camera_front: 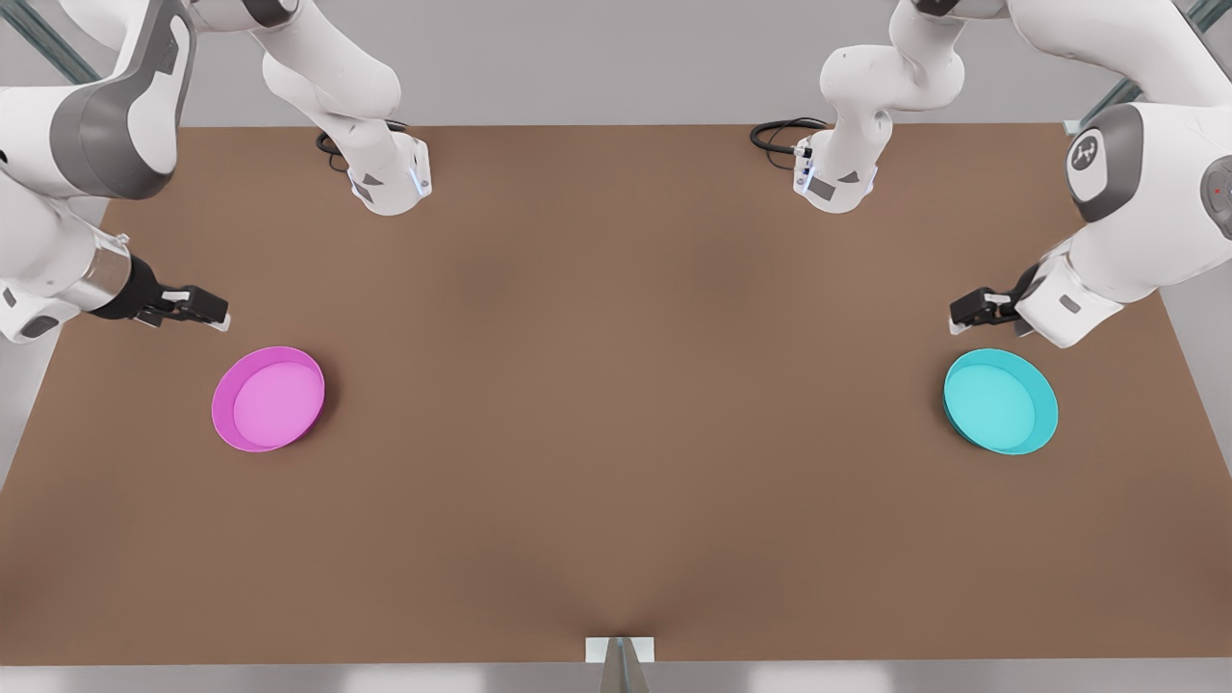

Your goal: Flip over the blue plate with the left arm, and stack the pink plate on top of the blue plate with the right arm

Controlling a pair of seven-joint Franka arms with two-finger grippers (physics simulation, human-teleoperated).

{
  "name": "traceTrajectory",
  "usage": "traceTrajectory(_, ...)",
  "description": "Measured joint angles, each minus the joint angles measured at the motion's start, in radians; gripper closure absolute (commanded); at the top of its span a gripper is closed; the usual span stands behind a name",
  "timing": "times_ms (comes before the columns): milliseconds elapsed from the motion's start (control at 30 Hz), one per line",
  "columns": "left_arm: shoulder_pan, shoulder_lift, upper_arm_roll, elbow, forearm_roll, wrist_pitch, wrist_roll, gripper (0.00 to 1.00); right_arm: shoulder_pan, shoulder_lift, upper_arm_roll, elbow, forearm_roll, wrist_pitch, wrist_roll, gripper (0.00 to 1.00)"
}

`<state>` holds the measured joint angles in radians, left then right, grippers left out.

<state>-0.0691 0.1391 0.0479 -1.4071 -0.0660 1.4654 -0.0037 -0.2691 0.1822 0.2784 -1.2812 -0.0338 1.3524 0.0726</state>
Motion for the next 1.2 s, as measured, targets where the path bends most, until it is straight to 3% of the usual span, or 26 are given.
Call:
traceTrajectory(100,0.011,0.051,0.03,-0.02,-0.002,0.015,0.0,0.0,0.001,-0.005,0.0,0.0,0.0,0.003,0.002,0.0)
traceTrajectory(267,0.38,0.361,0.086,-0.038,-0.129,0.169,0.125,0.0,0.002,-0.006,0.0,-0.002,0.001,0.003,0.006,0.0)
traceTrajectory(467,0.568,0.599,0.132,-0.01,-0.274,0.353,0.352,0.0,0.002,0.0,0.003,-0.01,0.0,0.005,0.009,0.0)
traceTrajectory(833,0.597,0.7,0.132,-0.037,-0.306,0.453,0.701,0.0,0.002,0.012,0.005,-0.035,0.0,0.008,0.013,0.0)
traceTrajectory(900,0.596,0.702,0.131,-0.038,-0.308,0.458,0.744,0.18,0.002,0.013,0.005,-0.034,0.0,0.009,0.014,0.0)
traceTrajectory(1100,0.593,0.69,0.128,-0.037,-0.31,0.461,0.842,0.18,0.002,0.016,0.005,-0.034,-0.001,0.014,0.015,0.0)
traceTrajectory(1200,0.589,0.687,0.12,-0.04,-0.31,0.453,0.871,0.27,0.002,0.017,0.005,-0.034,-0.001,0.016,0.015,0.0)
